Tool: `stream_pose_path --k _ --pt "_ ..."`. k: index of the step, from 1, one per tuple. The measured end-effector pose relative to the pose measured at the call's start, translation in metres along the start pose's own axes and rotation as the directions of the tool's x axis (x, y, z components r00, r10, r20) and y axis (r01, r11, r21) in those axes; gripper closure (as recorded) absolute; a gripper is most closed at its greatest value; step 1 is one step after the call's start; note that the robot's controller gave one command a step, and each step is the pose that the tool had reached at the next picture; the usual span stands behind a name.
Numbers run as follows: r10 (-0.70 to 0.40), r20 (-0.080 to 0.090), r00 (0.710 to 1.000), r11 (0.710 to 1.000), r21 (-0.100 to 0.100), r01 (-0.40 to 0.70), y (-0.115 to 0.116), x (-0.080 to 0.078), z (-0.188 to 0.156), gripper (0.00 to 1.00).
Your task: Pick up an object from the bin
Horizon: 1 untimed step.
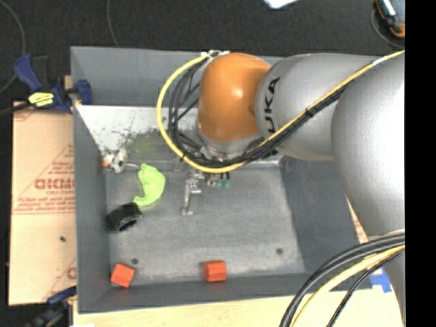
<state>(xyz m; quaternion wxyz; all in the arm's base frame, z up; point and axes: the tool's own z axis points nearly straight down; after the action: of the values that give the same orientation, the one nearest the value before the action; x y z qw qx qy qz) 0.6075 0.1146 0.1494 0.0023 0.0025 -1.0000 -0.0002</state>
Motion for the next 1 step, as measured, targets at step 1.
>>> stream_pose_path --k 1 --pt "0.003 0.008 1.0 1.0 -0.001 -0.003 -0.0006 -0.002 -0.0049 0.0"
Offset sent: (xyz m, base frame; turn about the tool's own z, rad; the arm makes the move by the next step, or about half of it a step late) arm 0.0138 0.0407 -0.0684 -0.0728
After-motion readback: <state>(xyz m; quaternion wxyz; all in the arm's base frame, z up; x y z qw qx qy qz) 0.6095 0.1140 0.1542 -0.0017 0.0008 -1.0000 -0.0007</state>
